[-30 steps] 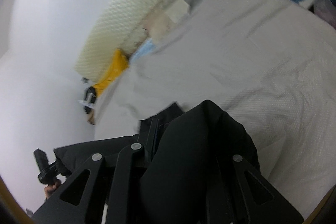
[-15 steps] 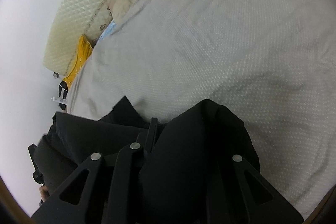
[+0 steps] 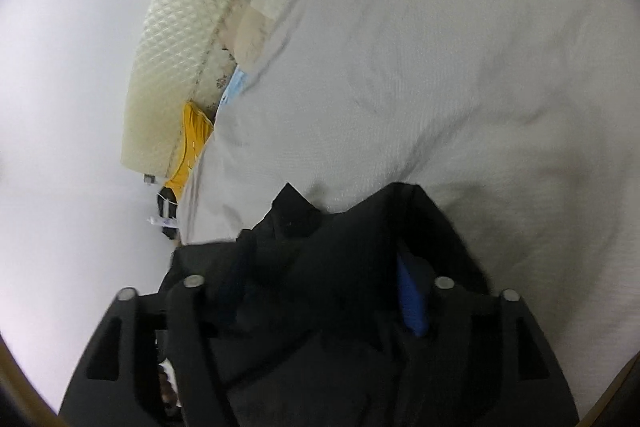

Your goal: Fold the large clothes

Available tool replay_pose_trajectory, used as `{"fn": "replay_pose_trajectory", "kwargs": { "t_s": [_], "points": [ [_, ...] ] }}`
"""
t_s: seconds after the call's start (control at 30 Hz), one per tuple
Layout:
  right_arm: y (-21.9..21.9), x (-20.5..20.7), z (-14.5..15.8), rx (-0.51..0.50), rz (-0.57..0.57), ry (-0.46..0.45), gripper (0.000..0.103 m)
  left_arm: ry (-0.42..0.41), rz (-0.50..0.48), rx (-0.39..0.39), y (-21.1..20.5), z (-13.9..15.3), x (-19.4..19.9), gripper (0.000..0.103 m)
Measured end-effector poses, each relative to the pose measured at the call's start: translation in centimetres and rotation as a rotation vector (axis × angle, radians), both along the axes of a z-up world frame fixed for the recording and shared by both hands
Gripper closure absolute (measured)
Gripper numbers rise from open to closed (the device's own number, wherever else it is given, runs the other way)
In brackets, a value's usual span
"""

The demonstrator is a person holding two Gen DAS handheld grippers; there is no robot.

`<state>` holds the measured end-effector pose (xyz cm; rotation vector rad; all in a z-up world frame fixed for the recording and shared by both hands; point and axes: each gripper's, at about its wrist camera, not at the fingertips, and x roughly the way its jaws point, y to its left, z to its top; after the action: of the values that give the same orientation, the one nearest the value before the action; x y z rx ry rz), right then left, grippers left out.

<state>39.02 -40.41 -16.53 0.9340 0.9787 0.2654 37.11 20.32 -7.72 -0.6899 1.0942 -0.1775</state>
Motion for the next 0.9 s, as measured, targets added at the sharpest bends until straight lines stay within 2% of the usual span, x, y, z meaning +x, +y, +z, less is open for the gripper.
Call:
{"fn": "replay_pose_trajectory", "kwargs": {
  "t_s": [0.07, 0.13, 0.17, 0.3, 0.37, 0.5, 0.6, 0.7, 0.8, 0.87, 0.9],
  "points": [
    [-0.4, -1.4, 2.7, -0.059, -0.008, -0.034, 0.032, -0.059, -0.006, 0.055, -0.1, 2.5, -1.5, 0.023],
    [0.2, -2.9, 5.9, -0.17, -0.011, -0.086, 0.023, -0.153, -0.032, 0.173, -1.6, 5.8, -3.4, 0.023],
    [0.9, -3.5, 7.1, -0.219, -0.009, -0.116, 0.023, -0.199, -0.043, 0.223, -2.7, 6.9, -4.0, 0.023],
    [6.2, -5.9, 10.8, -0.4, 0.05, -0.29, 0.023, -0.358, -0.101, 0.396, -8.4, 9.6, -6.1, 0.023],
    [9.4, -6.4, 11.3, -0.465, 0.076, -0.332, 0.023, -0.417, -0.127, 0.44, -11.6, 9.7, -6.5, 0.023],
    [14.6, -6.5, 11.2, -0.549, 0.124, -0.392, 0.022, -0.416, -0.184, 0.461, -17.0, 7.7, -5.0, 0.023],
    [17.2, -6.4, 10.0, -0.64, 0.122, -0.433, 0.02, -0.421, -0.223, 0.531, -20.6, 5.1, -3.8, 0.023],
    [18.1, -6.0, 7.6, -0.665, 0.124, -0.437, 0.019, -0.414, -0.237, 0.577, -22.4, 2.1, -3.2, 0.023],
    [18.7, -5.1, 3.9, -0.689, 0.114, -0.42, 0.019, -0.403, -0.243, 0.593, -23.7, -1.6, -1.6, 0.023],
    [18.8, -4.8, 1.9, -0.717, 0.094, -0.403, 0.019, -0.355, -0.252, 0.604, -24.2, -5.1, -0.1, 0.023],
    [18.8, -4.3, 0.4, -0.735, 0.085, -0.391, 0.019, -0.356, -0.254, 0.618, -24.4, -5.9, 0.3, 0.023]
  ]
}}
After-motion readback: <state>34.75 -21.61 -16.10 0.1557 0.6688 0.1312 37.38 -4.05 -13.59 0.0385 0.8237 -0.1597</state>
